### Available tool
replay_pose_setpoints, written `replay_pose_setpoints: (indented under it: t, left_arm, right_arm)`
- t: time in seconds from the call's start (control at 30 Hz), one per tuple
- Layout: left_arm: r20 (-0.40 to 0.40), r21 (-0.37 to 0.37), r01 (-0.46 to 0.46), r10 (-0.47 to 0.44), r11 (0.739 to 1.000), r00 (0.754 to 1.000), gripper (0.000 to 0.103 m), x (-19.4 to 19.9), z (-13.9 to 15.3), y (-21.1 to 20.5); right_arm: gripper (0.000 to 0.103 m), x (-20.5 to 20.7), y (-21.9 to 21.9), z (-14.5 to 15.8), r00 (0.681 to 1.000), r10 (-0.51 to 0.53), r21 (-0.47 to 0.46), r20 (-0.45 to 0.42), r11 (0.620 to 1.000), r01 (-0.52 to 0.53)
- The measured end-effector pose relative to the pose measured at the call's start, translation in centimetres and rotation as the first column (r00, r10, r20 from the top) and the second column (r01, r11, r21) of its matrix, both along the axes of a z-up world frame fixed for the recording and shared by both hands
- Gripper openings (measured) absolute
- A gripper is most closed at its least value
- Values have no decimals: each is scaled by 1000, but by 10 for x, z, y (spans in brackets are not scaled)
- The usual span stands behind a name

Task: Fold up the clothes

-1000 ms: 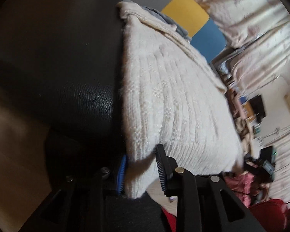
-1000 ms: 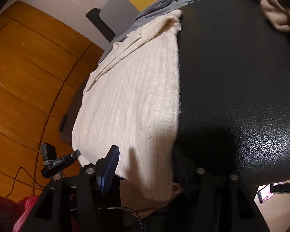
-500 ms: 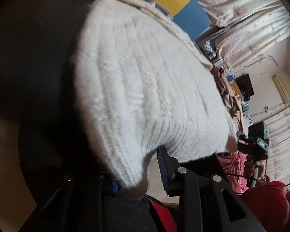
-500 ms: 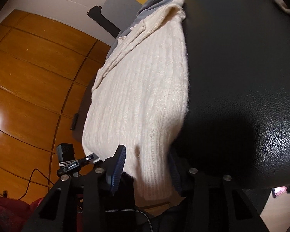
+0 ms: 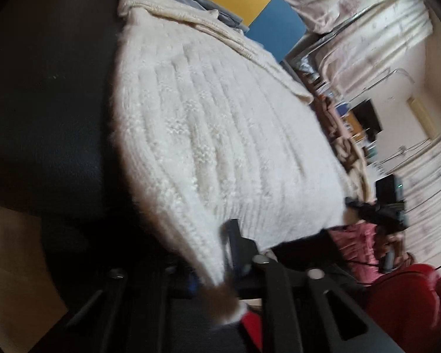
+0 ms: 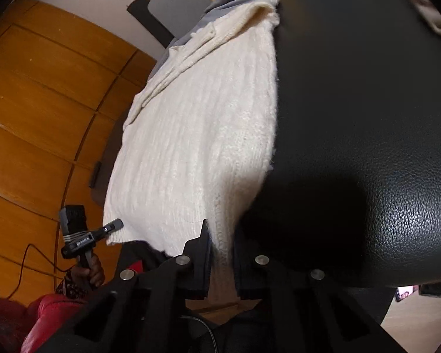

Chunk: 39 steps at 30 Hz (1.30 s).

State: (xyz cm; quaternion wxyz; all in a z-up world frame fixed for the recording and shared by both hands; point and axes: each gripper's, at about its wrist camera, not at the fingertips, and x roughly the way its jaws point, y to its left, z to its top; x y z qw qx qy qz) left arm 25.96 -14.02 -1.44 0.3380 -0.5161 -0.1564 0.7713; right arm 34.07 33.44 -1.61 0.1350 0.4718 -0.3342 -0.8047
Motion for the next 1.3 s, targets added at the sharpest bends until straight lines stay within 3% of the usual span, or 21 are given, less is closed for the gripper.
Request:
replay_pose_setpoints:
  t: [0.17, 0.33, 0.53, 0.63, 0.77, 0.97, 1.1, 1.17, 1.3]
  left_arm:
    - [-52, 101, -38, 43, 994, 998, 8, 9, 25, -17]
    - [-104, 255, -8, 36, 967, 994, 8, 27, 62, -31]
    - [-117, 332, 7, 33, 943, 993, 8, 48, 85, -39]
    - [-105, 418, 26, 20, 908, 994, 8, 55, 96, -36]
    - [-159, 481, 51, 29, 875, 987, 8, 49, 124, -29]
    - [-186, 543, 29, 87, 840, 979, 8, 9, 152, -36]
    - [-167, 573, -28, 150, 819, 974, 8, -30, 151, -29]
    - [-128, 581, -72, 177, 811, 976, 8, -56, 140, -29]
    - [-47, 578, -164, 233, 799, 971, 8, -109, 117, -27]
  right_arm:
    - [12, 3, 7, 2, 1000, -15, -57, -17, 998, 14]
    - [12, 14, 11, 12, 999, 24, -115, -36, 993, -28]
    - [12, 44, 15, 17, 999, 48, -242, -16, 969, -50]
    - [12, 57, 11, 27, 997, 55, -332, -52, 941, -69]
    - [12, 59, 10, 54, 986, 31, -411, -165, 906, -97]
    - [12, 18, 29, 90, 957, -76, -461, -280, 885, -64]
    - [12, -26, 37, 105, 936, -152, -508, -317, 861, -32]
    - [12, -52, 44, 110, 935, -188, -530, -300, 848, 1]
    - [12, -106, 61, 91, 948, -253, -582, -191, 807, 98]
